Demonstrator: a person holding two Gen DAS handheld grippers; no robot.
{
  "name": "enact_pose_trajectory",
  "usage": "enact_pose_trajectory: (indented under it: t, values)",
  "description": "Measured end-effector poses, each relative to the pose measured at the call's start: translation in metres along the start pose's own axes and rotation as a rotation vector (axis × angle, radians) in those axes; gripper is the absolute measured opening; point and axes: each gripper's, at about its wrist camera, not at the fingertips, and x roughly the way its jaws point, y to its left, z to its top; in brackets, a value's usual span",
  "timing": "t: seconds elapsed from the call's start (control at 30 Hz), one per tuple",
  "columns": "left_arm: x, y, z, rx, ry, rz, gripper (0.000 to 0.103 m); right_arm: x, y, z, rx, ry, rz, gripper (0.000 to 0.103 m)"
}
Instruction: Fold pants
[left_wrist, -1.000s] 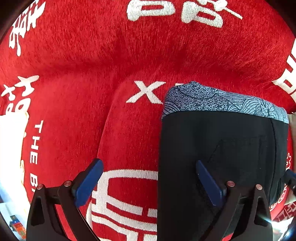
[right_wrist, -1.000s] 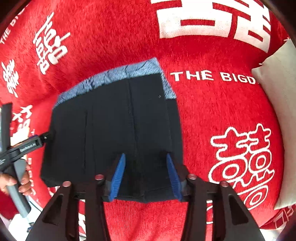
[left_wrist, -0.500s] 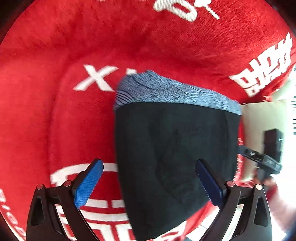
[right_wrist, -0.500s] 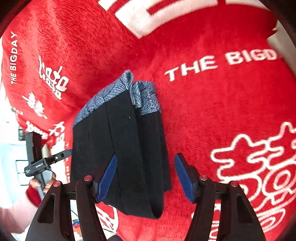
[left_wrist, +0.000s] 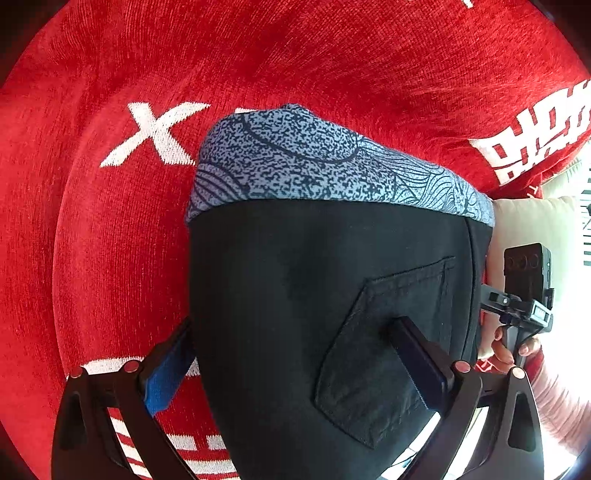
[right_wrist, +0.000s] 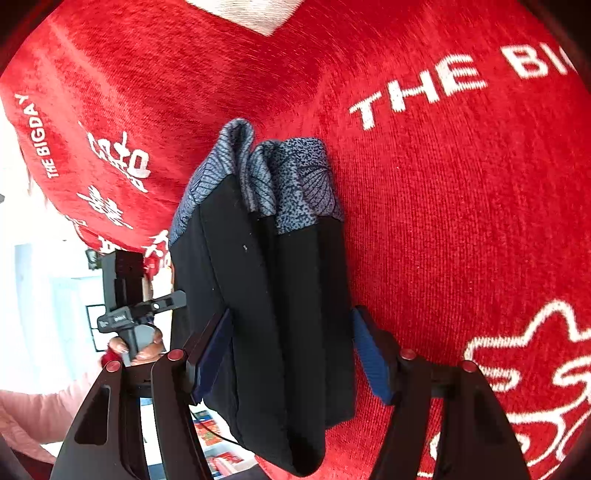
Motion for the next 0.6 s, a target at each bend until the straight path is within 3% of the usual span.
enact_pose_trajectory:
  t: [0.2, 0.27, 0.43, 0.6]
  values:
    - [0.004, -0.011, 0.000, -0.026, -0.019, 0.025, 0.100, -0.004, -0.017, 0.000, 0.091, -0.003, 0.069, 0.072]
    - [0.002, -0.021, -0.002, -0.010, -0.044, 0.028, 0.090, -0.005, -0.019, 0.001, 0.117, -0.001, 0.074, 0.066]
    - [-0.006, -0.037, -0.007, 0.005, -0.096, 0.064, 0.078, -0.005, -0.012, 0.000, 0.145, -0.022, 0.061, 0.048]
    - [-0.023, -0.043, -0.013, -0.007, -0.122, 0.061, 0.072, -0.014, -0.004, -0.002, 0.151, -0.034, 0.080, 0.041]
